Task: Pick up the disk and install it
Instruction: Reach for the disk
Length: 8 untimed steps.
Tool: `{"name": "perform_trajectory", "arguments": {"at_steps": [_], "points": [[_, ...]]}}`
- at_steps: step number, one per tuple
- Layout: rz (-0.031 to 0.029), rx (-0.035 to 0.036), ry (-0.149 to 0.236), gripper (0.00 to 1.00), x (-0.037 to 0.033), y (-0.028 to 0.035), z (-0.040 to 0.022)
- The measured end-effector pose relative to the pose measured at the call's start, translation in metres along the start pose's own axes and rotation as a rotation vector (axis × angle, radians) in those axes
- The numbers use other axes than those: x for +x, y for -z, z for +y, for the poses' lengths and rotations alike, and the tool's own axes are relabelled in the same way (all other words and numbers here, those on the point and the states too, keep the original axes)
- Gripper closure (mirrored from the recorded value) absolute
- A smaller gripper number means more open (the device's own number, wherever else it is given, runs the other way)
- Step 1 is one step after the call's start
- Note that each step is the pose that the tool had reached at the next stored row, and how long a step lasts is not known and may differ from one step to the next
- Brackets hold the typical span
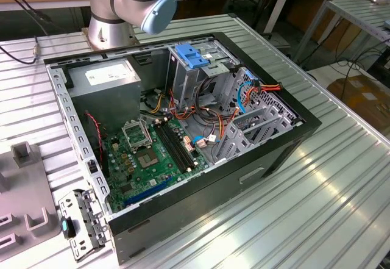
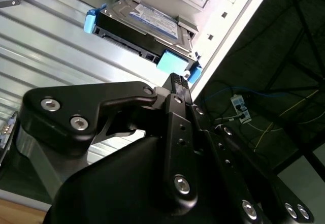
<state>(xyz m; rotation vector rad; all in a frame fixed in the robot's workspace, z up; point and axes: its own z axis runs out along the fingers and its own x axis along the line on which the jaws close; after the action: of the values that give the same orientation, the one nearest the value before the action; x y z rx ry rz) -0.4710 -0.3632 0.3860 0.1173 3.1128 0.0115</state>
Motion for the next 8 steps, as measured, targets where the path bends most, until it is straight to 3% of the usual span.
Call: {"name": "perform_trajectory", "arguments": {"at_steps": [8], "points": [[0.0,0.0,0.0,0.89,0.0002,0.0,0.0]]}}
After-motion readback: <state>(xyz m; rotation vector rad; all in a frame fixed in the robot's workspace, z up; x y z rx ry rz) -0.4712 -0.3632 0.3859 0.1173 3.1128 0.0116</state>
